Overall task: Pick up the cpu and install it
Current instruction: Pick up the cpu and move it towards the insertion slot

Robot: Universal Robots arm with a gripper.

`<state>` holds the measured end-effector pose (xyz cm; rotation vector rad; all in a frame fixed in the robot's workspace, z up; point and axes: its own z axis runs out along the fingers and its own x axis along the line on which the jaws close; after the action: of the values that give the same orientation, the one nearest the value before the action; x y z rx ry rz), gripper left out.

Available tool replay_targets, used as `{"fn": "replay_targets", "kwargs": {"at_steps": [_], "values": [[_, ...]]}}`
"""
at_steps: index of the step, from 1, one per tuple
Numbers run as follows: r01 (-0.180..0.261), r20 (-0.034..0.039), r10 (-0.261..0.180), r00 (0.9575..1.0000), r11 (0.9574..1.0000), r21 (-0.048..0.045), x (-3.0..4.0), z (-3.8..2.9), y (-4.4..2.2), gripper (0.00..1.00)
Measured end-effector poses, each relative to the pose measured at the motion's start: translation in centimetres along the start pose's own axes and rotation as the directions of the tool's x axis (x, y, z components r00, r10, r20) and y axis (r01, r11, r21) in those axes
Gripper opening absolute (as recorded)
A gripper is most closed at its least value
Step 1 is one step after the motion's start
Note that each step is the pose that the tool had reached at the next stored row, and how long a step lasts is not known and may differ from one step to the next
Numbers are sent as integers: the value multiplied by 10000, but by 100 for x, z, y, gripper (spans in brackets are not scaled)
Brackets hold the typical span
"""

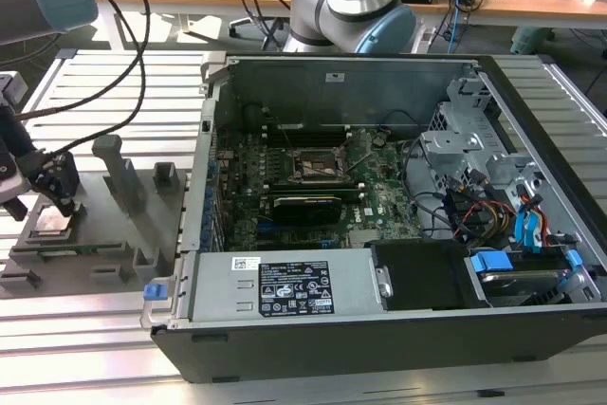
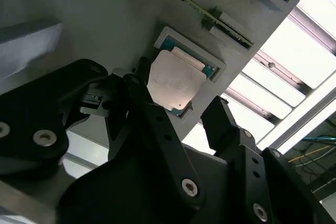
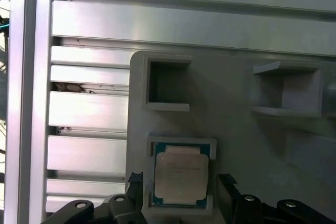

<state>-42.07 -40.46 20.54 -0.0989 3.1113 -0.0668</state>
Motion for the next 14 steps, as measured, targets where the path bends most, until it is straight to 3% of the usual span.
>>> {"fn": "replay_targets", "kwargs": {"at_steps": [8,14], "values": [[0,-3,0,10000,10000,0,-27,160,5,66],[-1,-1,1,10000,10000,-13,-28,178,6,66]]}}
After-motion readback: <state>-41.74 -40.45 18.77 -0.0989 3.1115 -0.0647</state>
